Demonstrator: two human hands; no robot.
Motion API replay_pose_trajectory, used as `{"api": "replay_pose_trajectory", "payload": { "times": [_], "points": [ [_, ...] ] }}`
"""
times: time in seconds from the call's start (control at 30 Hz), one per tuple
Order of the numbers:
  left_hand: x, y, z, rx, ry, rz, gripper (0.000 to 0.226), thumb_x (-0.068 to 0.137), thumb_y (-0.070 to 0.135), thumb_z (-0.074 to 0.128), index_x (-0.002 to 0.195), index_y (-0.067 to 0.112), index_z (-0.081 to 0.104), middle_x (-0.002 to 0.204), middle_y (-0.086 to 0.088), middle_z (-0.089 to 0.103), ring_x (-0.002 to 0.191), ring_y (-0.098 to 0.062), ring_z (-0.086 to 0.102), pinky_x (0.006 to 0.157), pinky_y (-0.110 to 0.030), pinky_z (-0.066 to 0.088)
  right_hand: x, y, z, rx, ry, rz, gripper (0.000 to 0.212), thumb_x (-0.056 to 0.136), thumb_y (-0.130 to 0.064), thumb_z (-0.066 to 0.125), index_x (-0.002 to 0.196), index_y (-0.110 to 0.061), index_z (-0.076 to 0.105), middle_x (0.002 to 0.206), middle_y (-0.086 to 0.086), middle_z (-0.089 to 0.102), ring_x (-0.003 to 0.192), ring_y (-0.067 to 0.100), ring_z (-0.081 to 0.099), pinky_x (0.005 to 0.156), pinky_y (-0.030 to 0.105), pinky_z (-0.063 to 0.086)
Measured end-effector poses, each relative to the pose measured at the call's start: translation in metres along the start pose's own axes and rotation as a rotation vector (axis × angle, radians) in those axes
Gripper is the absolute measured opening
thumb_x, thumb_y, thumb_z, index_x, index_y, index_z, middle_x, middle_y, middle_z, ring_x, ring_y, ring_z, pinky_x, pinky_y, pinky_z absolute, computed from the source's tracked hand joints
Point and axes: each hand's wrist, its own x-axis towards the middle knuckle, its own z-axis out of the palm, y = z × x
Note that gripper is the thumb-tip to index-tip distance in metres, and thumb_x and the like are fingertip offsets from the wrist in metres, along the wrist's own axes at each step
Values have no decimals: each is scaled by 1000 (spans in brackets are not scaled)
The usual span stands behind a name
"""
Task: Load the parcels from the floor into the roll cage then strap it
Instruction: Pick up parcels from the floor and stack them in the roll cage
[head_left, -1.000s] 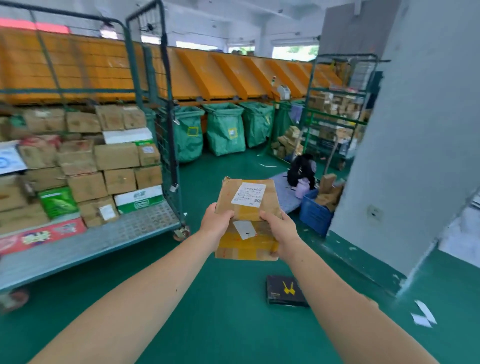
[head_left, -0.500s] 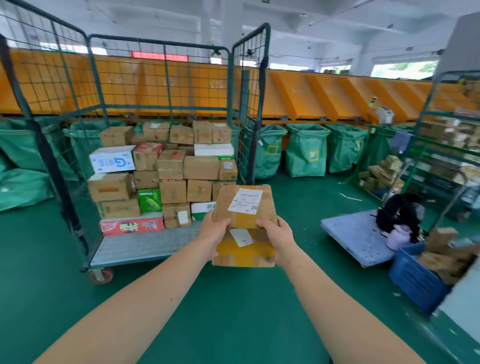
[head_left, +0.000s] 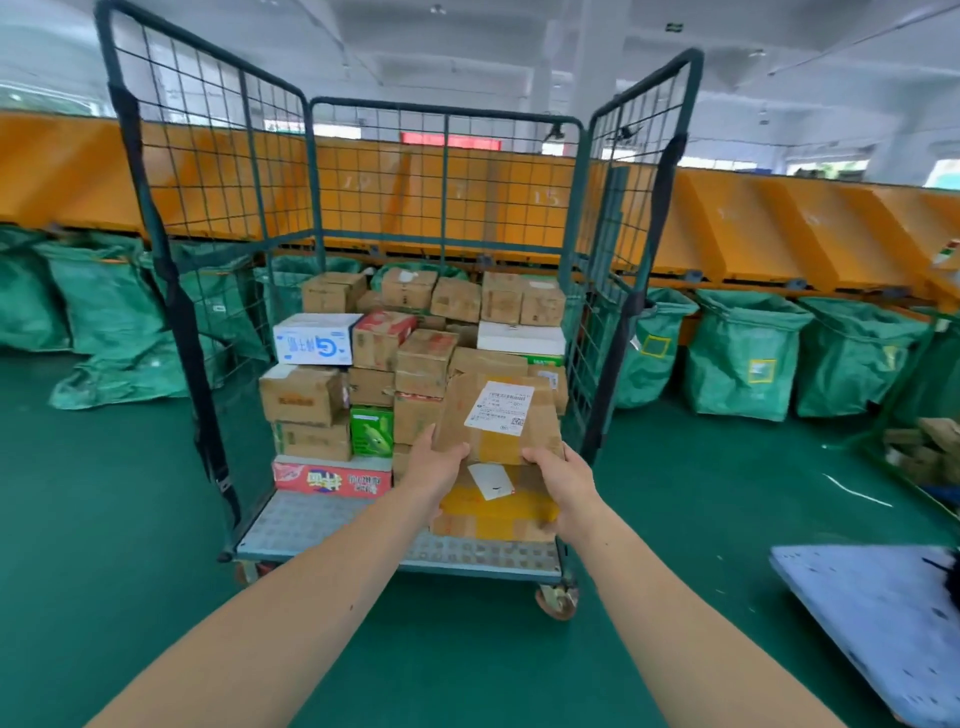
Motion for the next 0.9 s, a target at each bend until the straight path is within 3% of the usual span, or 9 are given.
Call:
{"api": "replay_pose_trajectory", "payload": {
  "times": [0.13, 0.27, 0.33, 0.4, 0.47, 0.53, 0.6, 0.73, 0.9],
  "points": [
    [72, 9, -12, 7, 52, 20, 66, 95, 26, 60, 153, 27, 28, 145, -5, 48, 124, -29, 52, 101, -47, 46, 59, -15, 38, -3, -34, 12, 17, 91, -17, 66, 106, -23, 65, 106, 5, 70, 93, 26, 64, 69, 34, 48],
    [152, 25, -25, 16, 58, 65, 46, 96, 21, 59, 139, 23, 44, 129, -1, 58, 110, -26, 60, 93, -42, 51, 126, -31, 83, -5, -58, 10, 31, 90, -18, 68, 121, -19, 62, 113, 7, 68, 87, 23, 62, 62, 30, 45],
    [199, 34, -35, 19, 52, 91, 48, 94, 18, 60, 140, 19, 46, 129, -4, 61, 110, -26, 61, 96, -44, 52, 163, -41, 110, 8, -63, 16, 43, 89, -20, 70, 130, -19, 56, 124, 9, 65, 89, 23, 62, 59, 29, 45],
    [244, 45, -44, 31, 45, 75, 55, 92, 22, 62, 144, 20, 44, 132, -5, 60, 111, -26, 62, 97, -45, 52, 197, -51, 136, 9, -66, 40, 36, 90, -21, 70, 121, -25, 52, 127, 10, 63, 88, 22, 61, 57, 28, 45],
    [288, 59, -52, 22, 36, 60, 58, 92, 24, 63, 145, 21, 41, 135, -4, 58, 113, -27, 61, 97, -46, 52, 230, -62, 159, 11, -54, 48, 28, 92, -19, 67, 113, -27, 50, 115, 8, 65, 84, 22, 59, 57, 28, 43],
    [328, 70, -56, 9, 31, 68, 58, 92, 24, 62, 146, 22, 40, 136, -4, 57, 113, -27, 60, 96, -47, 52, 261, -73, 179, 6, -28, 40, 28, 94, -17, 66, 117, -24, 52, 98, 3, 61, 82, 22, 57, 60, 31, 44],
    [361, 79, -58, 30, 15, 84, 58, 92, 25, 63, 145, 21, 42, 134, -4, 58, 112, -27, 61, 96, -46, 52, 291, -79, 195, -8, -12, 42, 34, 94, -18, 66, 123, -22, 49, 94, -1, 56, 88, 24, 58, 65, 35, 46],
    [420, 84, -55, 46, -7, 65, 45, 94, 22, 61, 137, 20, 49, 127, -7, 62, 106, -26, 62, 94, -45, 54, 348, -84, 217, -37, 16, 90, 72, 92, -24, 68, 153, -25, 30, 119, 6, 54, 106, 30, 57, 60, 33, 45],
    [494, 96, -44, 62, -1, 20, 57, 95, 23, 61, 147, 19, 39, 136, -7, 56, 114, -29, 59, 96, -46, 52, 432, -91, 239, -32, 35, 134, 76, 94, -25, 66, 156, -26, 23, 138, 9, 51, 107, 31, 54, 73, 40, 45]
  ]
}}
